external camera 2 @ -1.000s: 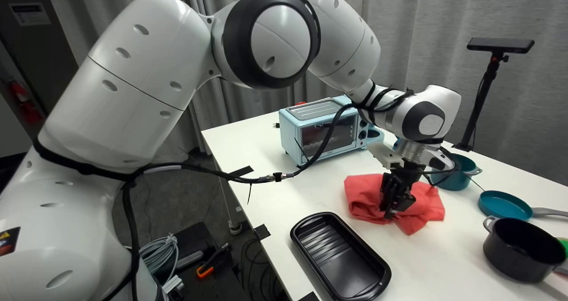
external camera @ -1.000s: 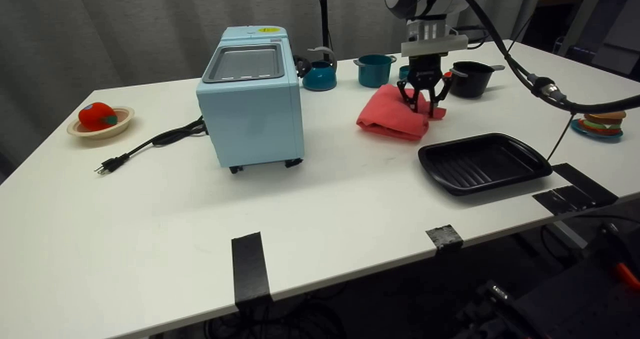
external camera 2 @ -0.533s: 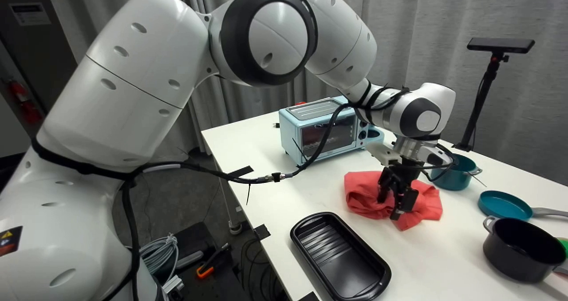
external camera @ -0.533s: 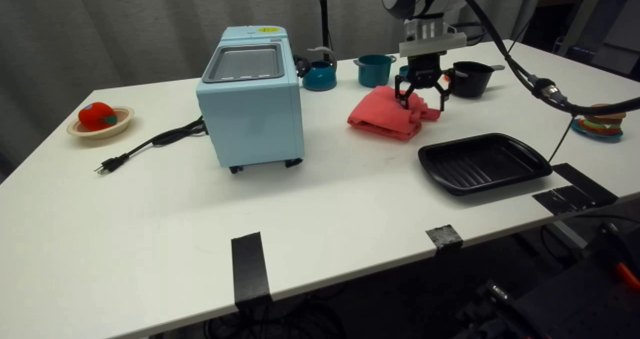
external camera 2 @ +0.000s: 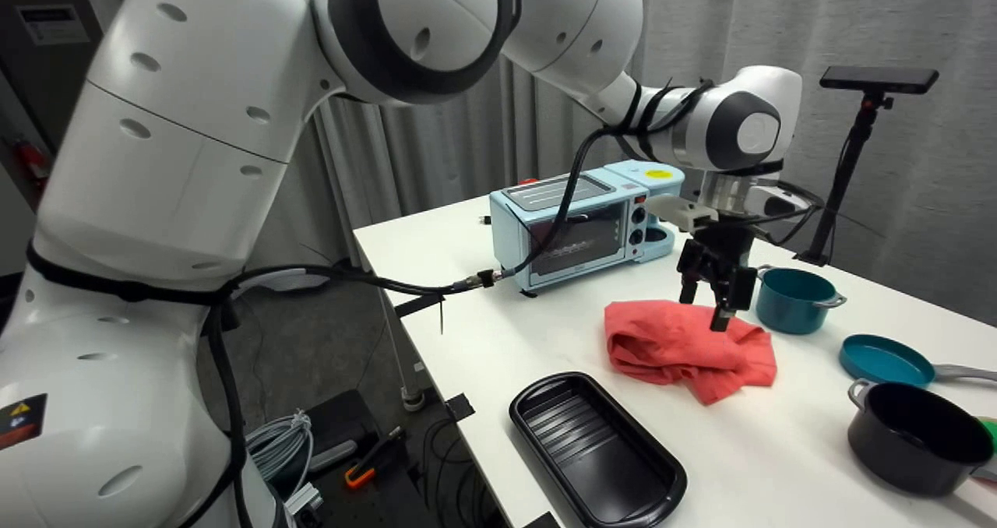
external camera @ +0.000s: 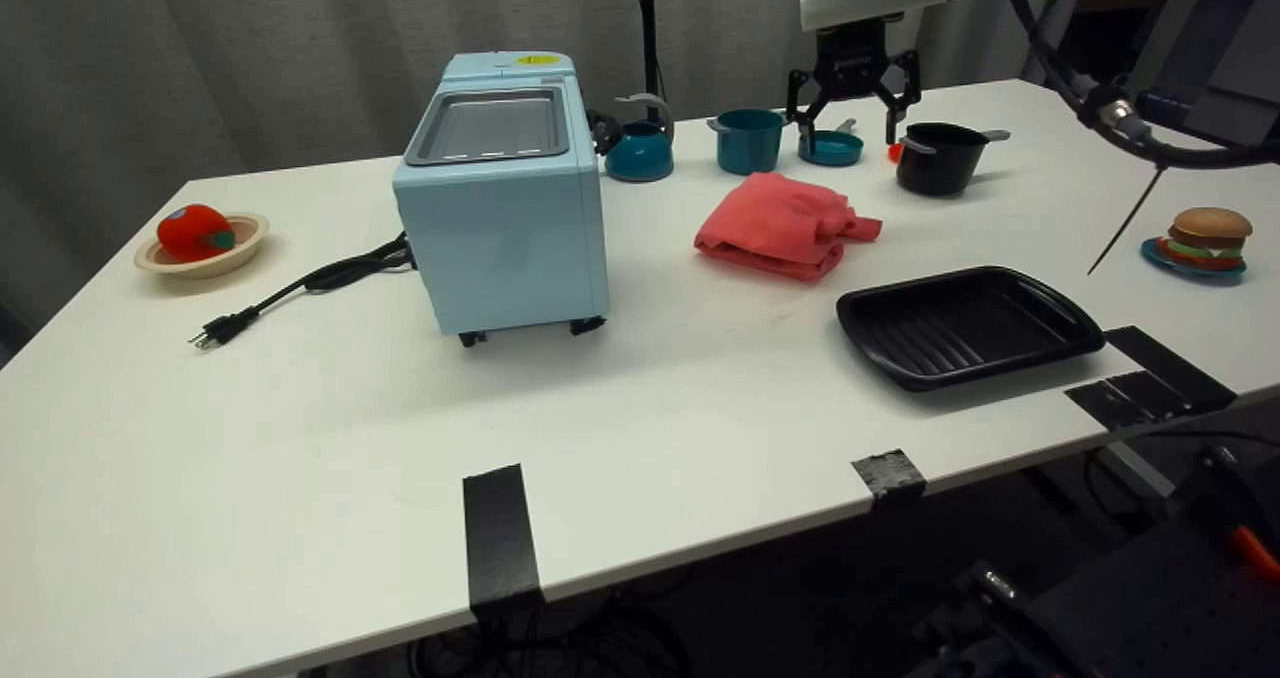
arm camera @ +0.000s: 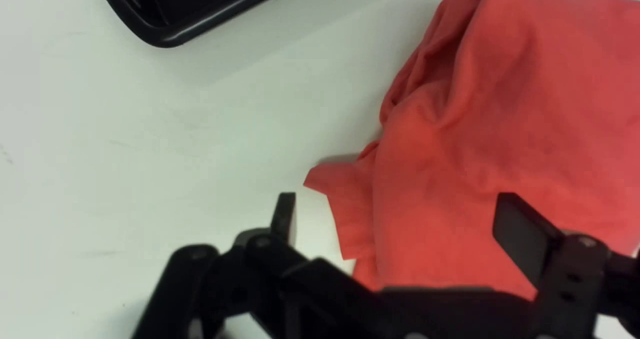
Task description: Fold the orange cloth
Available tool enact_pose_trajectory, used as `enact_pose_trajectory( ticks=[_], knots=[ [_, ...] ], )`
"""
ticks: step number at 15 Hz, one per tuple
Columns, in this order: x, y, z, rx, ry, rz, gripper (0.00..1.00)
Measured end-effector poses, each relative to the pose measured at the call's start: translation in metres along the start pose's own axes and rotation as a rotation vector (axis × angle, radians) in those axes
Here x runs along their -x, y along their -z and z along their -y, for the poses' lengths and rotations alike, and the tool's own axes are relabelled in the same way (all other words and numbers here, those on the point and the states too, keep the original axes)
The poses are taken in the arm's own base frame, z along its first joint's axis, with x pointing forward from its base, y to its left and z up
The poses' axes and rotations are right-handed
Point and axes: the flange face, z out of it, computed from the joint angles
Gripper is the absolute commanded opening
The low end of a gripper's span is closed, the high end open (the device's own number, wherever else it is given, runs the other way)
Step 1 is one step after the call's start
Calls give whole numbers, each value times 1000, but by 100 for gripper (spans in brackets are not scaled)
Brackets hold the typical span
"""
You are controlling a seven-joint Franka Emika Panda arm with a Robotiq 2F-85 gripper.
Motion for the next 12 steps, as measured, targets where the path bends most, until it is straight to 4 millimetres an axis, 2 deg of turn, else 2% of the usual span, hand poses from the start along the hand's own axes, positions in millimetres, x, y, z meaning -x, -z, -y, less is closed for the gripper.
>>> enact_pose_trajectory(
  ticks=[3, 6, 12],
  knots=[
    [6, 40, -6, -31, 0, -44, 100],
    [12, 69, -10, -55, -2, -81, 100],
    [20, 100, -14, -83, 2, -122, 100]
  ],
)
